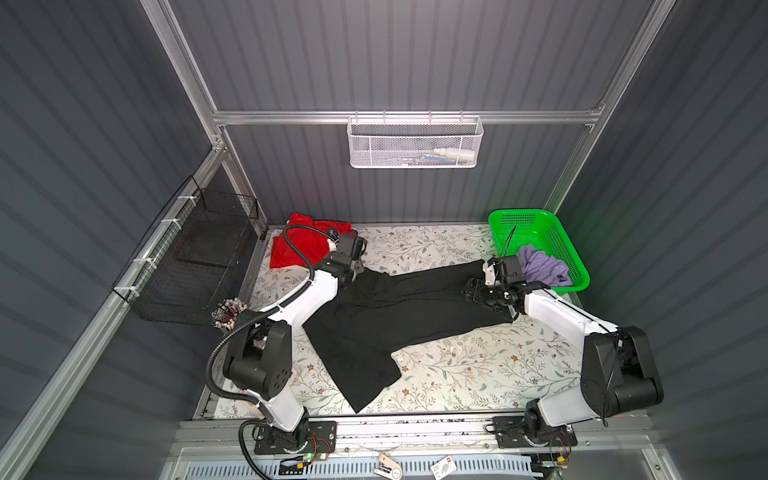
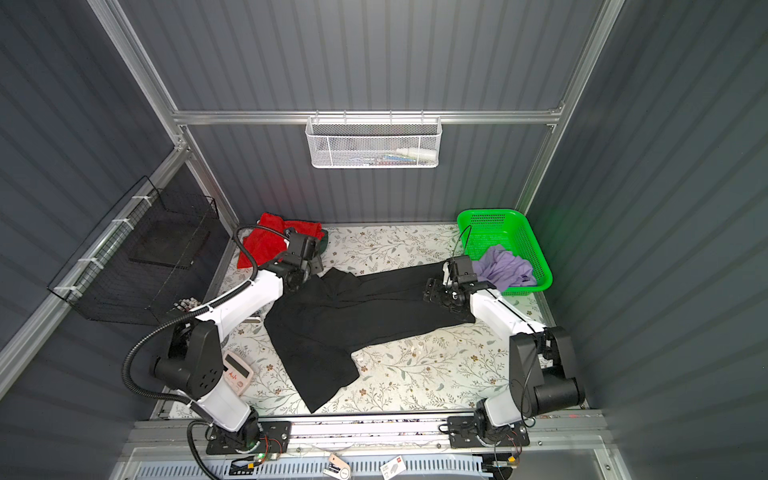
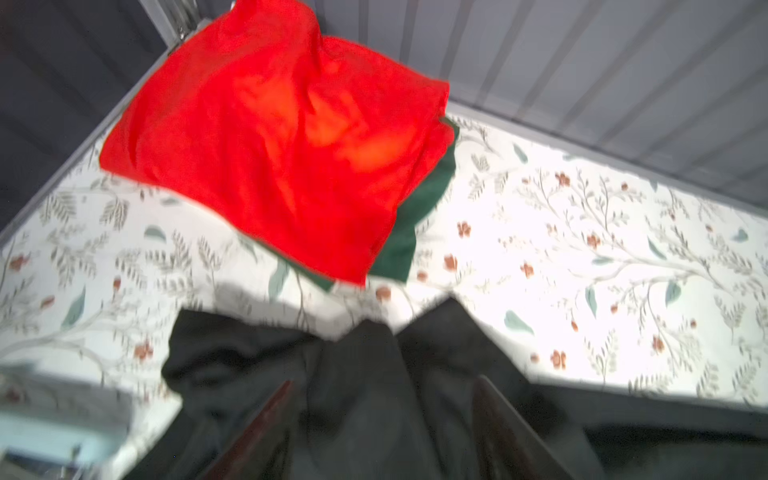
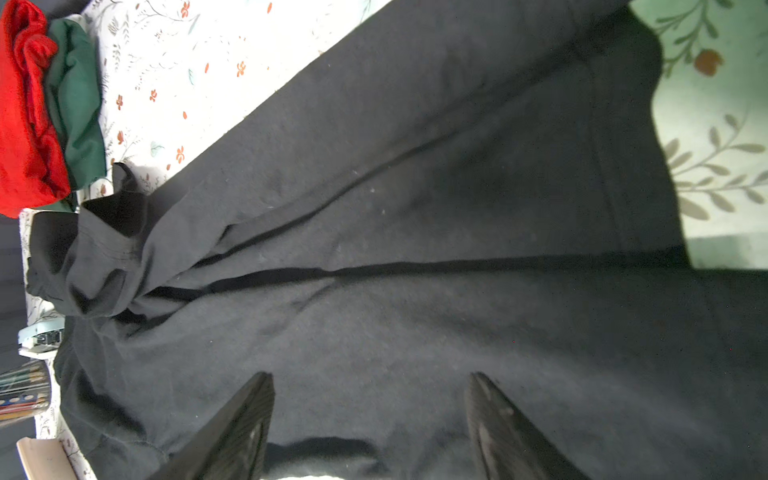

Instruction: Fold and stack the t-shirts

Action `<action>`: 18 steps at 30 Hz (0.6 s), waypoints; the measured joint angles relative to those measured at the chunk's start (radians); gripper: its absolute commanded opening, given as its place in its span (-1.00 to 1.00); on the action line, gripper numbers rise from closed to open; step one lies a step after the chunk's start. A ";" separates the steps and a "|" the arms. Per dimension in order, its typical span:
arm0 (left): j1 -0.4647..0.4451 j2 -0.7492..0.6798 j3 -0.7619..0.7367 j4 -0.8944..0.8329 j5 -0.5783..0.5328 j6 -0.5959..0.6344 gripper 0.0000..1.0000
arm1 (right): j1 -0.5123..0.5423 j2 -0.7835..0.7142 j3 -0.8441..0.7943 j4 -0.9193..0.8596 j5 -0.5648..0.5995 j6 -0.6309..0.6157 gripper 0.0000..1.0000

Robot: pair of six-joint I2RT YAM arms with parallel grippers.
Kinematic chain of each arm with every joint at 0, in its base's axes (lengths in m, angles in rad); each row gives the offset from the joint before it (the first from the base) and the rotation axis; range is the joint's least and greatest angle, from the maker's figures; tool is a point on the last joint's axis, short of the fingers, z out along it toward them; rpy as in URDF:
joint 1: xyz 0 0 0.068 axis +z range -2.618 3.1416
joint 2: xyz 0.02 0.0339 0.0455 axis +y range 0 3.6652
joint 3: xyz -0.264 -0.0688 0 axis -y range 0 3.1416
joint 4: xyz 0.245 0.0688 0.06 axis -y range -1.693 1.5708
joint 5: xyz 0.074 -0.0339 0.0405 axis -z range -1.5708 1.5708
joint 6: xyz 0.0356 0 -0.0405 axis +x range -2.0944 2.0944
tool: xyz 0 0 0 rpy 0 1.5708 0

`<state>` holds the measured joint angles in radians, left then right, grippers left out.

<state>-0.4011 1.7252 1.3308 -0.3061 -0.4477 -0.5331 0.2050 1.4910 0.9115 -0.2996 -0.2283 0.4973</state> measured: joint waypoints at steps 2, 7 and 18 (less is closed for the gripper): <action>0.025 0.062 0.073 -0.020 0.043 0.019 0.43 | 0.001 -0.002 -0.011 0.000 0.000 0.002 0.52; 0.077 0.192 0.167 -0.042 0.164 0.056 0.38 | 0.005 -0.006 -0.026 -0.003 0.001 0.016 0.52; 0.088 0.460 0.359 -0.129 0.406 0.152 0.29 | 0.008 -0.007 -0.029 -0.004 0.004 0.025 0.50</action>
<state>-0.3134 2.1853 1.6897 -0.4347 -0.0418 -0.3813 0.2134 1.4837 0.8825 -0.3035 -0.2241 0.5220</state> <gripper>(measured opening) 0.647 0.754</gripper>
